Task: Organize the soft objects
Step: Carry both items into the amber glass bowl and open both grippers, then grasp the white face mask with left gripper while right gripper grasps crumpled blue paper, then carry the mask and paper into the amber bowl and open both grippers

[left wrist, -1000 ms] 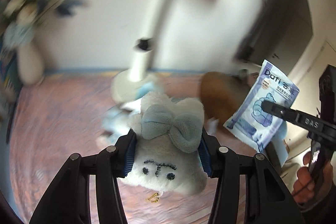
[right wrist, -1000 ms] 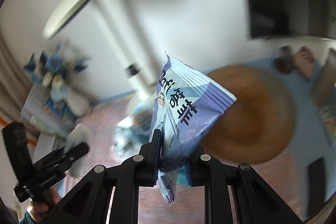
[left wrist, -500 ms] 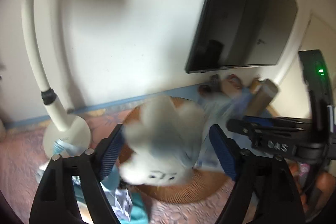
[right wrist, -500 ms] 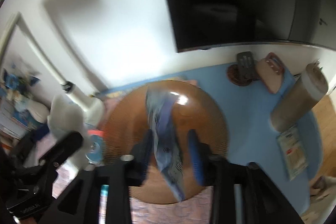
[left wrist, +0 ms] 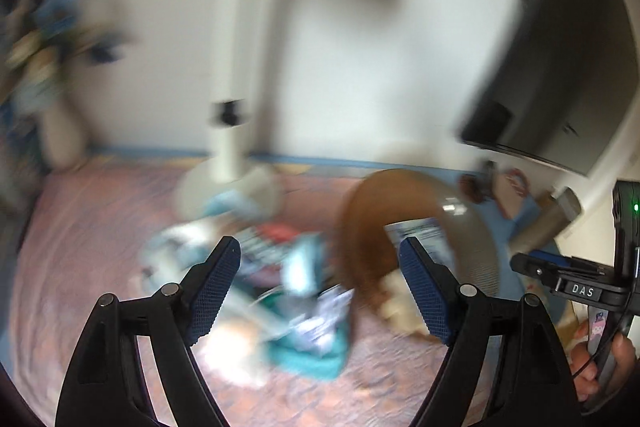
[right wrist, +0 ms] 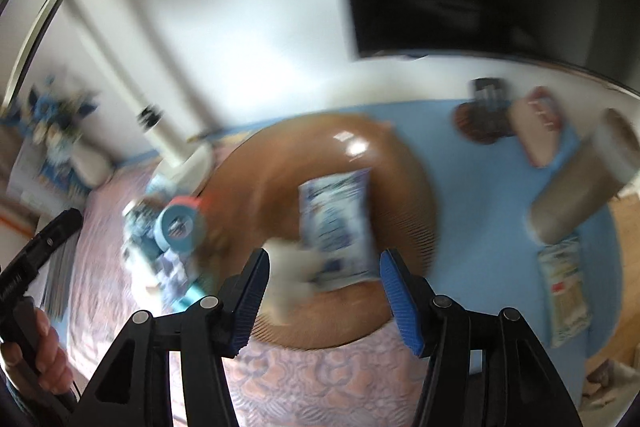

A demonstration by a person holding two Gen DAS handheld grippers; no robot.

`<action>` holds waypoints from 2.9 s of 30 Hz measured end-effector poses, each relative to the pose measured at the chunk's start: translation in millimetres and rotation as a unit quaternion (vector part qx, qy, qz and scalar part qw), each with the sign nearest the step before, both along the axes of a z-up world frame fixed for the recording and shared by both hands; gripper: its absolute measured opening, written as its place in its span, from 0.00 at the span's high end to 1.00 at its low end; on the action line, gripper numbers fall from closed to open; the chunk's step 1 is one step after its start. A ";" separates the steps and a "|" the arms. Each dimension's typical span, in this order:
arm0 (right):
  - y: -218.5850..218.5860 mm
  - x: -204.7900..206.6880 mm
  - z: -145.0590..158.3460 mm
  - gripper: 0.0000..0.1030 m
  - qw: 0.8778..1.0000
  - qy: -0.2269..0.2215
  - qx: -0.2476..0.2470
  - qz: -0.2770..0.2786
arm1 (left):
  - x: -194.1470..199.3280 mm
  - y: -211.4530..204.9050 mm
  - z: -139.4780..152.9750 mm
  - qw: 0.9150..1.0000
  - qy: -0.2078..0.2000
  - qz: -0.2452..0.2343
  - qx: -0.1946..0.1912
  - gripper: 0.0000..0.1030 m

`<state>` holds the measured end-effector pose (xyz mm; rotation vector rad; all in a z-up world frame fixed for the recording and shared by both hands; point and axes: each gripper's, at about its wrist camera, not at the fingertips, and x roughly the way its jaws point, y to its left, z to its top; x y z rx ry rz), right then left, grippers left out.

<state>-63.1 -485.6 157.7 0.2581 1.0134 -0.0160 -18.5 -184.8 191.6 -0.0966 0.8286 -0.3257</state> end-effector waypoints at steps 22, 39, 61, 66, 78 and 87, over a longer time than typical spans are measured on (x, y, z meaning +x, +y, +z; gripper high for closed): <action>155.9 5.4 -16.6 0.44 0.998 0.038 -0.004 0.049 | -7.3 151.3 -53.4 0.995 0.092 0.040 -0.018 0.22; 173.5 35.5 -74.8 0.44 0.993 0.089 0.065 -0.040 | 29.3 69.0 -136.9 0.961 0.190 -0.201 -0.005 0.22; 188.5 58.5 -95.2 0.62 0.995 0.084 0.040 -0.046 | 32.7 28.0 -158.6 0.954 0.183 -0.239 -0.013 0.63; 189.2 39.5 -82.8 0.63 0.996 0.069 0.044 -0.026 | 21.8 44.8 -145.3 0.958 0.172 -0.229 -0.018 0.63; 142.9 -23.8 -34.9 0.63 0.997 0.037 0.056 -0.029 | -6.3 57.0 -80.9 0.971 0.111 -0.207 -0.046 0.63; 86.7 -50.3 25.0 0.62 0.997 -0.027 0.038 -0.059 | -15.2 17.2 -21.2 0.973 0.055 -0.218 -0.059 0.63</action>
